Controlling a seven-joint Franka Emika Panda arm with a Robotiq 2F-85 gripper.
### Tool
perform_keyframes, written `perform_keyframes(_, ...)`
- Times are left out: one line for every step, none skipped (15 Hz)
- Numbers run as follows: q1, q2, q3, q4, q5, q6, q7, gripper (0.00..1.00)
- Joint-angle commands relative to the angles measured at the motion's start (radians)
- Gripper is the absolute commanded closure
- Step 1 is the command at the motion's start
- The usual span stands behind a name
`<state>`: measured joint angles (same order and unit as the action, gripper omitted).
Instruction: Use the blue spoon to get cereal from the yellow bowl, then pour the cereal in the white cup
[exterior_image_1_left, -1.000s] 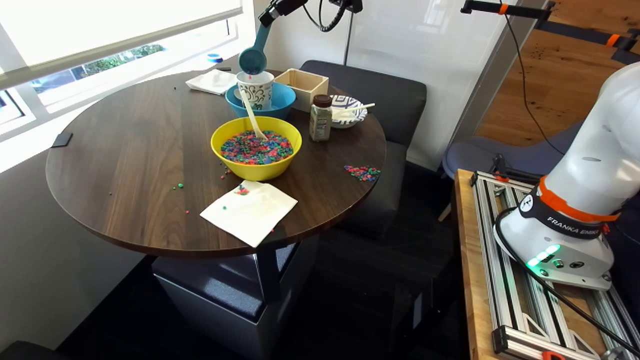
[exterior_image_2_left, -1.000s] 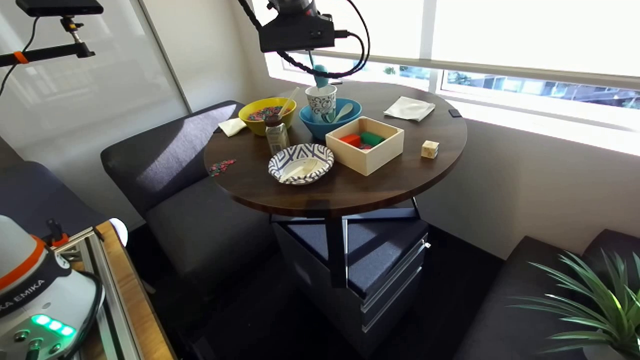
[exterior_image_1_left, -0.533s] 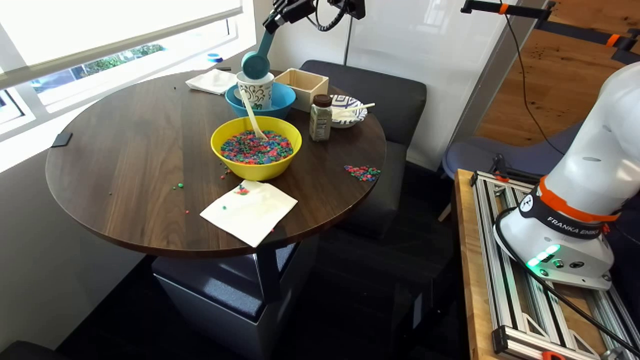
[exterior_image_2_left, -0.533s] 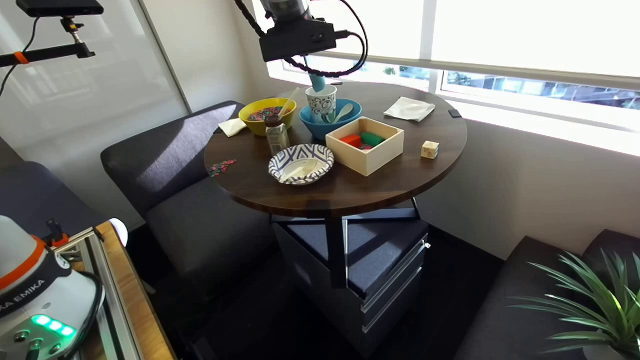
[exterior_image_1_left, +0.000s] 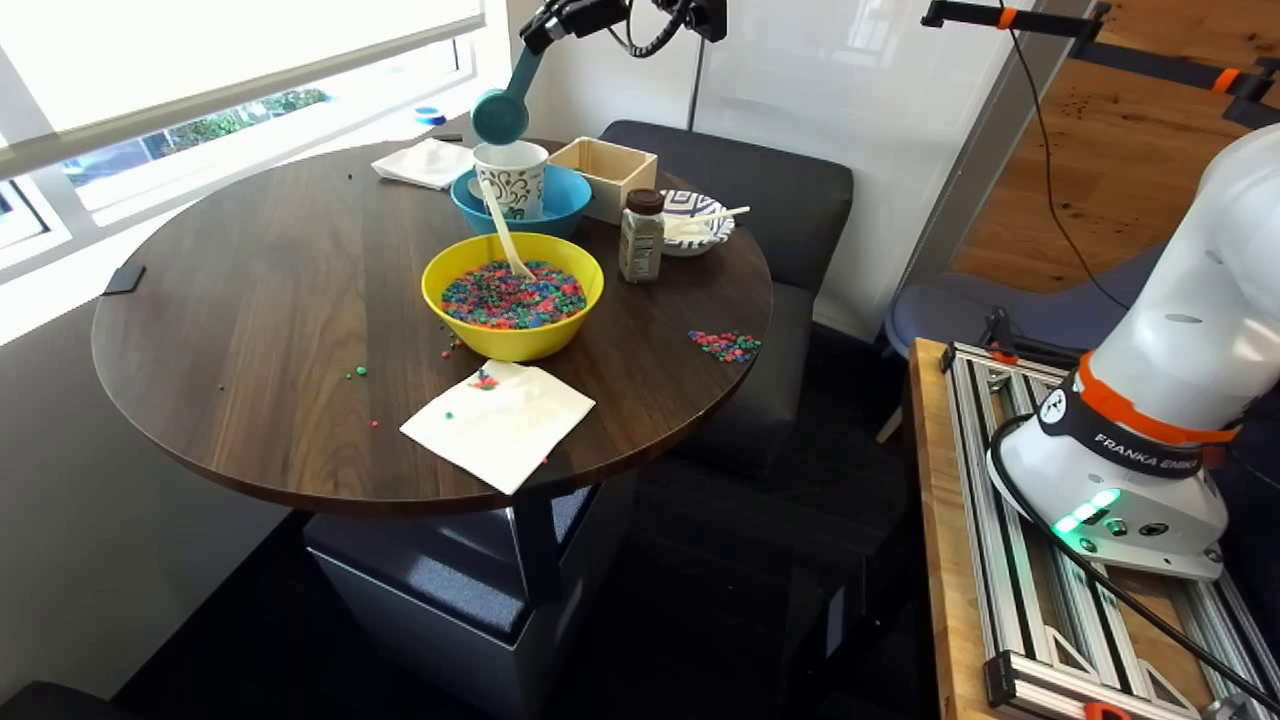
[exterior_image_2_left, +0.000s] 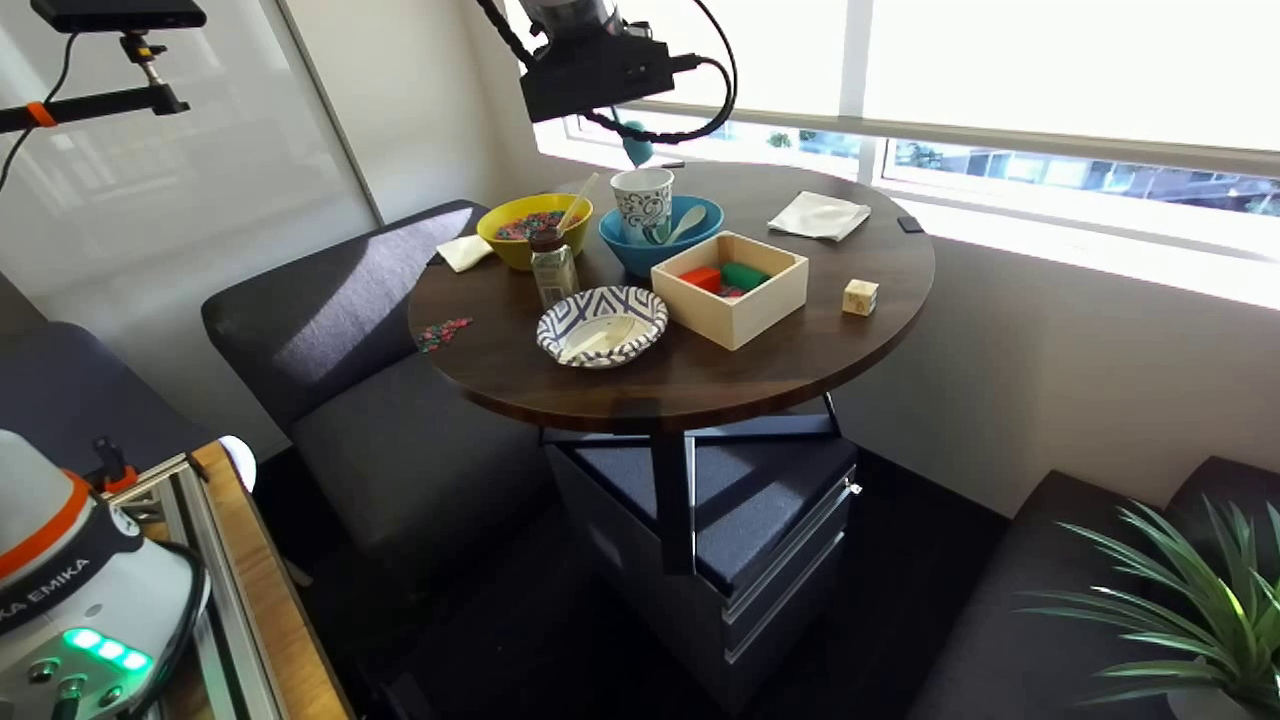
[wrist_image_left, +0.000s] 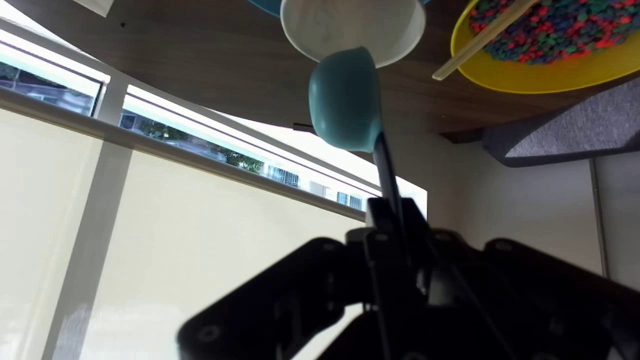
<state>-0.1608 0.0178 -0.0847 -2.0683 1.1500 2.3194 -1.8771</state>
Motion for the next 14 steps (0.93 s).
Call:
perform_keyframes(0.013, -0.015, -0.016, -0.016, 0.033, 0.006, 0.002, 0.98)
perform_keyframes(0.014, -0.008, -0.016, -0.010, 0.042, 0.043, 0.029, 0.98)
perform_keyframes(0.009, 0.001, -0.022, 0.002, 0.040, 0.046, 0.112, 0.98)
perform_keyframes(0.001, 0.011, -0.031, 0.020, 0.035, 0.035, 0.168, 0.98)
perform_keyframes(-0.011, 0.024, -0.046, 0.045, 0.027, 0.002, 0.222, 0.98)
perform_keyframes(-0.025, 0.034, -0.065, 0.068, 0.022, -0.033, 0.271, 0.98)
perform_keyframes(-0.043, 0.048, -0.085, 0.092, 0.024, -0.058, 0.311, 0.98)
perform_keyframes(-0.059, 0.063, -0.104, 0.113, 0.025, -0.083, 0.353, 0.98)
perform_keyframes(-0.077, 0.083, -0.125, 0.130, 0.014, -0.103, 0.399, 0.98)
perform_keyframes(-0.092, 0.105, -0.141, 0.149, 0.004, -0.122, 0.445, 0.98)
perform_keyframes(-0.109, 0.131, -0.157, 0.165, 0.010, -0.140, 0.476, 0.98)
perform_keyframes(-0.123, 0.159, -0.168, 0.182, 0.010, -0.158, 0.516, 0.98)
perform_keyframes(-0.145, 0.195, -0.180, 0.204, 0.015, -0.207, 0.539, 0.98)
perform_keyframes(-0.163, 0.226, -0.186, 0.223, 0.022, -0.254, 0.563, 0.98)
